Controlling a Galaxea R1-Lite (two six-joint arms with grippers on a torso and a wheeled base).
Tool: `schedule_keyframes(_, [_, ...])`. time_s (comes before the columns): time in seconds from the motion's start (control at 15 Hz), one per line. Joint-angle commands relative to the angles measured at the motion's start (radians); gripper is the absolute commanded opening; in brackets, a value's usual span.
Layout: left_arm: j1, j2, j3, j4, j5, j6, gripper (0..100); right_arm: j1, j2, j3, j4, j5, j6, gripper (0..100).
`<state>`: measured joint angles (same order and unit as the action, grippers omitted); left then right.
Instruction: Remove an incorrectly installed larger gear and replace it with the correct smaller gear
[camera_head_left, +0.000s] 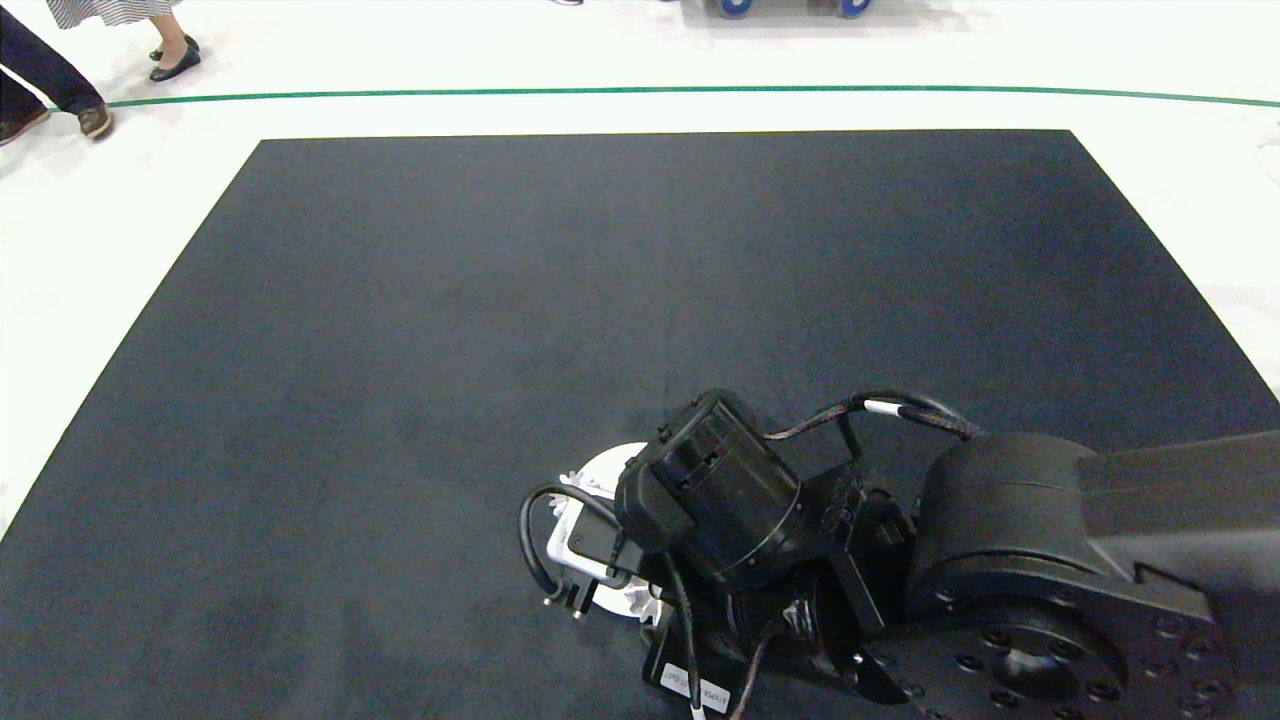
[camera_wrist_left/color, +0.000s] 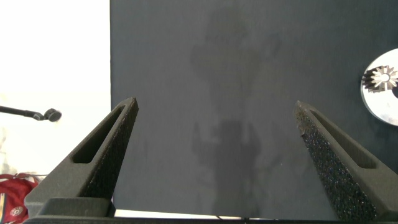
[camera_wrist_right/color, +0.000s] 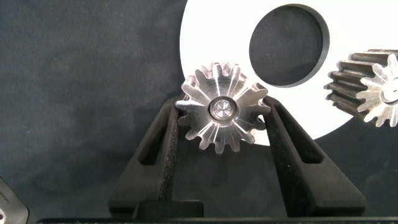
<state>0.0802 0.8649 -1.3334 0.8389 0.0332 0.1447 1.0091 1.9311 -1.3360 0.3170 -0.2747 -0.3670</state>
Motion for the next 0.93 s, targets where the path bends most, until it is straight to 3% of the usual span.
schedule_keyframes(0.07, [-0.002,-0.003,0.0,0.005,0.001,0.001,100,0.0,-0.006,0.009,0.005,-0.001,-0.003,31])
schedule_keyframes(0.27, [-0.002,-0.003,0.0,0.005,0.001,0.001,100,0.002,-0.023,0.009,0.004,-0.003,-0.003,25])
schedule_keyframes(0.93, [-0.002,-0.004,0.003,0.005,0.001,0.006,100,0.009,-0.084,0.014,0.007,-0.005,-0.003,25])
